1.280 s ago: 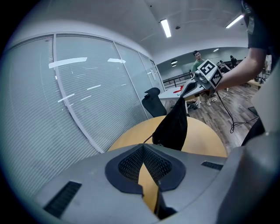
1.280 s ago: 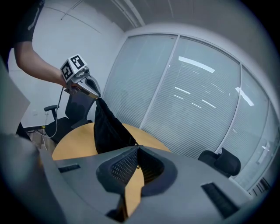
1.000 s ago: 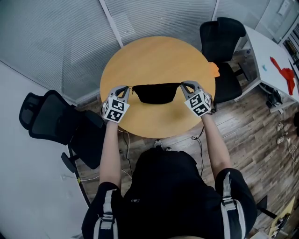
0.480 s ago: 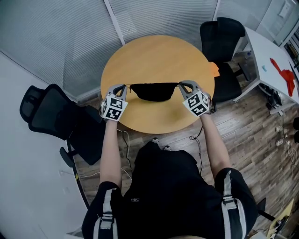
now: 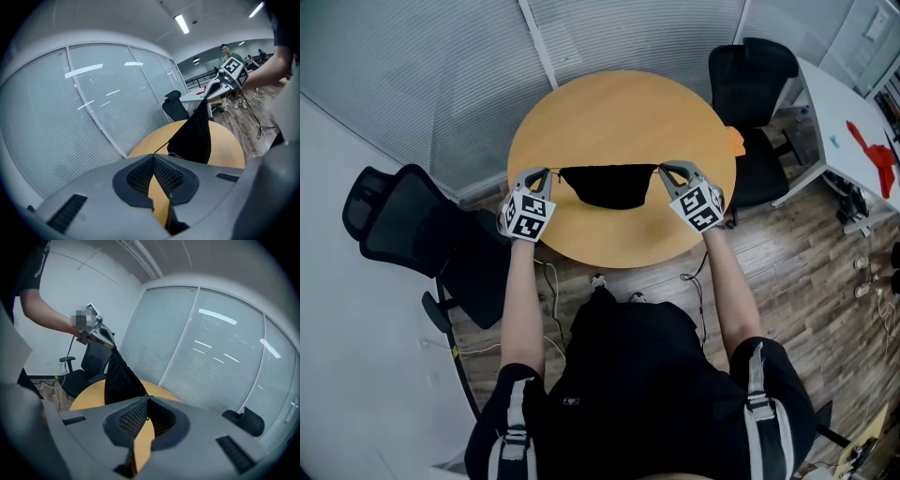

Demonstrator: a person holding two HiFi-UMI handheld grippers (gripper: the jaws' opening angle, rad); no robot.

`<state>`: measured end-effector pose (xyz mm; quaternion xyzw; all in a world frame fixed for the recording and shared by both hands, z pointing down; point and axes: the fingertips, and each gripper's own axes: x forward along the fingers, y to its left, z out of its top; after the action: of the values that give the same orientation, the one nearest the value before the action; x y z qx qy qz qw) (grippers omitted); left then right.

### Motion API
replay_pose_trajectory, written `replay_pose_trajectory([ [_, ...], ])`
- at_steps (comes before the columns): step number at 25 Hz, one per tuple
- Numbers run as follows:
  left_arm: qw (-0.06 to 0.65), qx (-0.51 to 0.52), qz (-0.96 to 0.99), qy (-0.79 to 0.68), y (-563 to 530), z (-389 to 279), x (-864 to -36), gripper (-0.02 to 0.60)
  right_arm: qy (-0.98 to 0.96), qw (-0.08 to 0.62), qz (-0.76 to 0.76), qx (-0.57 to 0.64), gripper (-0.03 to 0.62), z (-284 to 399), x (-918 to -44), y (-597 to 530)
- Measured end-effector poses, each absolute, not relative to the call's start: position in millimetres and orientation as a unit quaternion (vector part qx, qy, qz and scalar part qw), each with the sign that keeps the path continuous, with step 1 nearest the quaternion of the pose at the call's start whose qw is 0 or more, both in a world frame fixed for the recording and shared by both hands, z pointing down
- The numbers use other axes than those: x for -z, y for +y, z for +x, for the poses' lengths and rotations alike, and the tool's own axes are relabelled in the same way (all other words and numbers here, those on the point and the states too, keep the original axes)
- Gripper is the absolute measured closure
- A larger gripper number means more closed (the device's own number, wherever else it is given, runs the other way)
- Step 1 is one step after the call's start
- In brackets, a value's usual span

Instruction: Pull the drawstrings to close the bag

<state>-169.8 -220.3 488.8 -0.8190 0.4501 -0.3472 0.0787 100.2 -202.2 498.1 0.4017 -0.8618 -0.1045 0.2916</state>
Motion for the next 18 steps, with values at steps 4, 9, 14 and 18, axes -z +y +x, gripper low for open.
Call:
replay_pose_trajectory([
  [4, 0.062, 0.325, -0.822, 0.463, -224.6, -183.1, -487.4, 0.567, -0.858, 0.283, 0.418, 0.092, 0.533, 108.9, -498.7, -207.4],
  [9, 0.066, 0.333, -0.821, 0.459, -225.3, -181.9, -491.3, 0.568, -0.860, 0.285, 0.414, 0.089, 0.534, 113.4, -496.8, -209.6],
  [14, 0.062, 0.332, -0.816, 0.469, -230.2, -185.2, -490.1, 0.568, -0.858, 0.283, 0.419, 0.087, 0.534, 119.0, -494.1, -216.7],
  [18, 0.061, 0.322, -0.813, 0.481, -234.5, -191.7, -484.5, 0.567, -0.856, 0.280, 0.426, 0.088, 0.534, 127.6, -489.0, -222.9],
])
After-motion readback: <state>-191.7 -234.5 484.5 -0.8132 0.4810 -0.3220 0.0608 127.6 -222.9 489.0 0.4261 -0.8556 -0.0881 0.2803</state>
